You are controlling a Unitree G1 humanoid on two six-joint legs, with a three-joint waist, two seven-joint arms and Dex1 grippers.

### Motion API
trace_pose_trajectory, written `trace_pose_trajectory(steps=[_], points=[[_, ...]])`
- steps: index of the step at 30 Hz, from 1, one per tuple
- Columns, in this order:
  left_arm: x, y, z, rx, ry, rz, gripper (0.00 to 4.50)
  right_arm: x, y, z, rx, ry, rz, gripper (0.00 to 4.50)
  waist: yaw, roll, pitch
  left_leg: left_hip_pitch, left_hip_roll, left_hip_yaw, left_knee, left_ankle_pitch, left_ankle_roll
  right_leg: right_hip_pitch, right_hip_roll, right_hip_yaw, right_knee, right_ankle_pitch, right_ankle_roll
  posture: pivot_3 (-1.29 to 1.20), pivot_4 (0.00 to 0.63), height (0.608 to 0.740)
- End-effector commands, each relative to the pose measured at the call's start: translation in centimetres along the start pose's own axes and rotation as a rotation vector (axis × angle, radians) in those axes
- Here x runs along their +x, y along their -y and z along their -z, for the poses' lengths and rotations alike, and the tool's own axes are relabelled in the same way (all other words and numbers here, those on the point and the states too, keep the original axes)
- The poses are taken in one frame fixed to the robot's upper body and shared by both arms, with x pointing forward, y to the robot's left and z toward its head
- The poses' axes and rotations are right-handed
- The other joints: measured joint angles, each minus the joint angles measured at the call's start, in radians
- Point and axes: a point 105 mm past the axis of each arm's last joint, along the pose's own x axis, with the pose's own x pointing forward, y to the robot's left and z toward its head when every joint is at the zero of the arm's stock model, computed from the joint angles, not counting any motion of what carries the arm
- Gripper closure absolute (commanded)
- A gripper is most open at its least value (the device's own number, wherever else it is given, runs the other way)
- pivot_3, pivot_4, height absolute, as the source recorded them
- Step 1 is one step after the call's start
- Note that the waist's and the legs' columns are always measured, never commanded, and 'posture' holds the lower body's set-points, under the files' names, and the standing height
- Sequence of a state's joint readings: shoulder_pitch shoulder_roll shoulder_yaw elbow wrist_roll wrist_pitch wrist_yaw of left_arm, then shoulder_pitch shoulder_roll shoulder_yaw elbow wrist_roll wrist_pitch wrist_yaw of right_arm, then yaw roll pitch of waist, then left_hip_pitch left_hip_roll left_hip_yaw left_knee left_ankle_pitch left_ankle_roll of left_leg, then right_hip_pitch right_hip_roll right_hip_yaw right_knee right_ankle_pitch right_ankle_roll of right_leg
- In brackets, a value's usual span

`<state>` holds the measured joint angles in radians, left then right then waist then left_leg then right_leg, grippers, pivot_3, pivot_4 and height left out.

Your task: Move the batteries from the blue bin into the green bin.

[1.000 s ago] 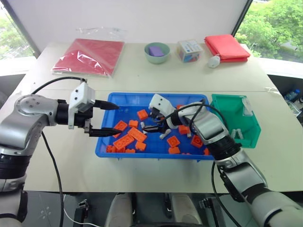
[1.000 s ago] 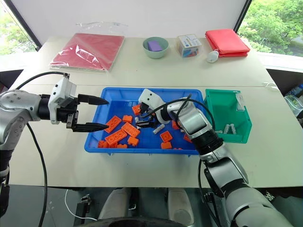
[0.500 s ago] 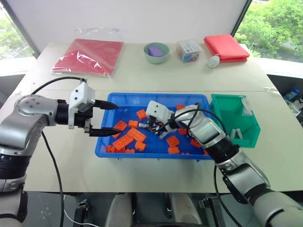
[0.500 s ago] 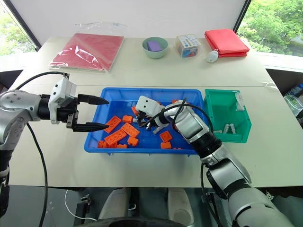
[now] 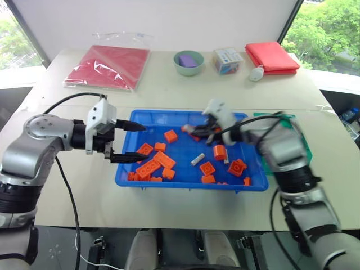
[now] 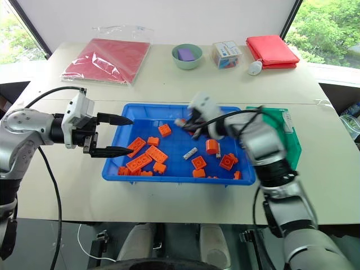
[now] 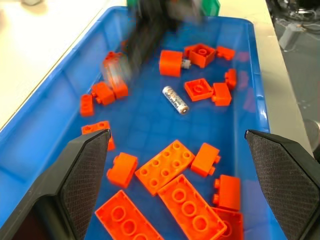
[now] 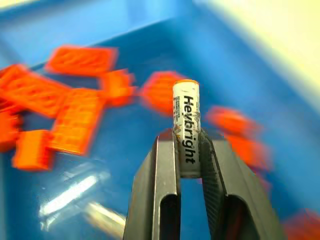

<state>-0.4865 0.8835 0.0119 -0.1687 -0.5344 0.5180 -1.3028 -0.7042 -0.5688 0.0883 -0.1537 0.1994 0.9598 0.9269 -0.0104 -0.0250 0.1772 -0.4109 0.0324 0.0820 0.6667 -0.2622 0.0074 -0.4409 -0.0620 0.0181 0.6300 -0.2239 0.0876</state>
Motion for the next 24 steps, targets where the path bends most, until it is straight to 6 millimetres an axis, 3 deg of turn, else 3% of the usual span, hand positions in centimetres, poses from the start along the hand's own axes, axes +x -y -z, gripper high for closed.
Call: trace_pose_trajectory(steps=[1,4,6,10,12,13,18,21,24], points=[[0.3,-0.2,-0.7,0.037,0.026,0.003,0.00,-5.7,2.9,-0.7,0.131,0.071,0.146,4.44,0.000,0.000,0.000,0.000,0.000,0.000,0.000,0.000,0.000,0.000,0.000,0.000,0.000,0.000,0.000,0.00,0.150,0.736],[0.8,-0.9,-0.6,0.054,0.050,-0.027,0.00,-10.0,5.4,1.1,0.220,0.055,0.319,4.44,-0.001,0.000,0.000,0.000,0.000,0.000,0.000,0.000,0.000,0.000,0.000,0.000,0.000,0.000,0.000,0.00,0.150,0.736],[1.2,-1.4,-0.7,0.064,0.067,-0.048,0.00,-12.1,6.0,3.1,0.246,0.006,0.409,4.44,-0.005,0.000,0.000,0.000,0.000,0.000,0.000,0.000,0.000,0.000,0.000,0.000,0.000,0.000,0.000,0.00,0.150,0.736],[1.7,-1.5,0.4,0.041,0.063,-0.049,0.00,-13.6,5.6,6.0,0.252,-0.084,0.469,4.44,-0.001,-0.001,0.000,0.001,0.001,-0.002,-0.001,0.000,0.000,0.001,0.002,0.000,0.000,0.000,0.000,0.00,0.150,0.736],[1.8,-1.4,1.4,0.026,0.043,-0.049,0.00,-13.6,5.3,6.8,0.254,-0.103,0.473,3.42,-0.005,-0.001,0.000,0.001,0.000,-0.001,-0.001,0.000,0.000,0.000,0.001,0.000,0.000,0.000,0.000,0.00,0.150,0.736],[1.7,-1.3,2.0,0.028,0.032,-0.052,0.00,-13.7,5.6,6.9,0.239,-0.103,0.498,3.18,-0.009,-0.001,0.000,0.001,0.000,-0.002,0.000,0.000,0.000,0.000,0.001,0.002,-0.001,0.000,0.000,0.00,0.150,0.736],[1.0,-1.3,2.2,0.026,0.029,-0.066,0.00,-14.0,6.7,5.1,0.183,-0.043,0.529,0.76,-0.007,-0.001,0.000,0.002,0.000,-0.001,0.000,0.000,0.000,0.000,0.001,0.003,-0.001,-0.001,0.000,0.00,0.150,0.736],[0.5,-1.3,2.0,0.031,0.022,-0.066,0.00,-12.8,6.1,1.8,0.148,0.062,0.430,0.76,-0.009,-0.001,0.000,0.002,0.000,-0.001,0.000,0.000,0.000,0.000,0.001,0.003,-0.001,-0.001,0.000,0.00,0.150,0.736],[0.4,-1.3,1.8,0.034,0.021,-0.067,0.00,-10.3,4.1,-0.4,0.057,0.081,0.278,0.76,-0.008,-0.001,0.000,0.002,0.001,-0.002,-0.001,0.000,0.000,0.000,0.001,0.003,-0.001,0.000,0.000,0.00,0.150,0.736]])
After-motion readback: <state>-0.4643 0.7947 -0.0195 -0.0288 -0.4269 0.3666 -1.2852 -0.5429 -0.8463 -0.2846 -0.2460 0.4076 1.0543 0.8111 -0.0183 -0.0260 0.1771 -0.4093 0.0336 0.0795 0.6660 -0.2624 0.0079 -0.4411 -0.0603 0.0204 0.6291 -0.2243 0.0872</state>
